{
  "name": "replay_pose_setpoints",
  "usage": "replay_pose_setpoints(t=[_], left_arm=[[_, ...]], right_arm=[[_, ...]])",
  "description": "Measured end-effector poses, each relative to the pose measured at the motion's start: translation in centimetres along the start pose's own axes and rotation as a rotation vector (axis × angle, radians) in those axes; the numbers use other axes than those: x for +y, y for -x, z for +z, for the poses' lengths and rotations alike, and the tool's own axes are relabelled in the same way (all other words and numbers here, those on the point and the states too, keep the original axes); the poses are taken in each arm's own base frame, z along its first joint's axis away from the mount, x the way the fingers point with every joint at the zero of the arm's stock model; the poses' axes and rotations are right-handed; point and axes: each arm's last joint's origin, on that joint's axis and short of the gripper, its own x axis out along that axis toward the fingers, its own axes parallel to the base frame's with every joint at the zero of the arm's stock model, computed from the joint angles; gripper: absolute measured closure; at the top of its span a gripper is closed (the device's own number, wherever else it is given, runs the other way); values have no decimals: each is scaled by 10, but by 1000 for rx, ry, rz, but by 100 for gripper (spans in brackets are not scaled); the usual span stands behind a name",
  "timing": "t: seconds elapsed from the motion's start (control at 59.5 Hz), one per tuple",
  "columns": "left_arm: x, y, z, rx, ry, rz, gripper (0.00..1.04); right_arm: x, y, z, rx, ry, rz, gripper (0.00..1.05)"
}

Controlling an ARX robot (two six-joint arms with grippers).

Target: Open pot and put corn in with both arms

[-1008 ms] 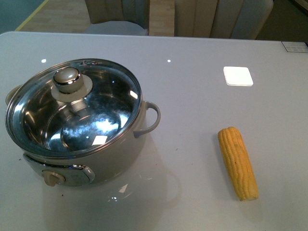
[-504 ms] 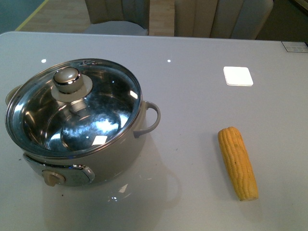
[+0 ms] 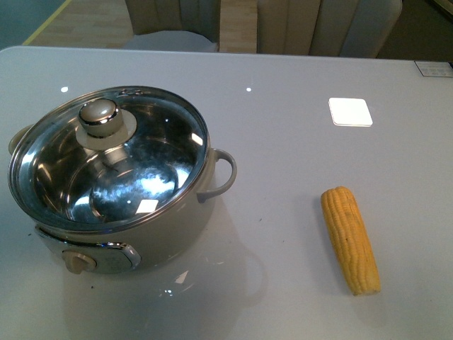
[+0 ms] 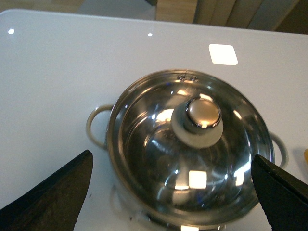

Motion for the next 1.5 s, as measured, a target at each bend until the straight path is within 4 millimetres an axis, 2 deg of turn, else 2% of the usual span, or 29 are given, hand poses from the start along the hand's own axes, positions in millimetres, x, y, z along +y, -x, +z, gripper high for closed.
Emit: replay_pose_setpoints(t=[0.134, 0.353, 0.504, 0.655, 0.908, 1.261, 1.496], left_arm=[[-9, -43, 10, -33, -73, -27, 7], [-14, -100, 11, -19, -115, -52, 7], [-15, -128, -3, 20, -119, -47, 7], [-16, -146, -18, 52, -118, -38, 7], [-19, -157, -35, 72, -90, -33, 8], [-30, -158, -36, 51, -116, -32, 63], [-31, -158, -36, 48, -125, -21, 63]], right_arm=[[0, 0, 0, 0, 0, 0, 9], [0, 0, 0, 0, 0, 0, 9], [0, 0, 0, 0, 0, 0, 9], [0, 0, 0, 0, 0, 0, 9], [0, 0, 0, 0, 0, 0, 9], [0, 0, 0, 0, 0, 0, 9], [0, 0, 0, 0, 0, 0, 9]])
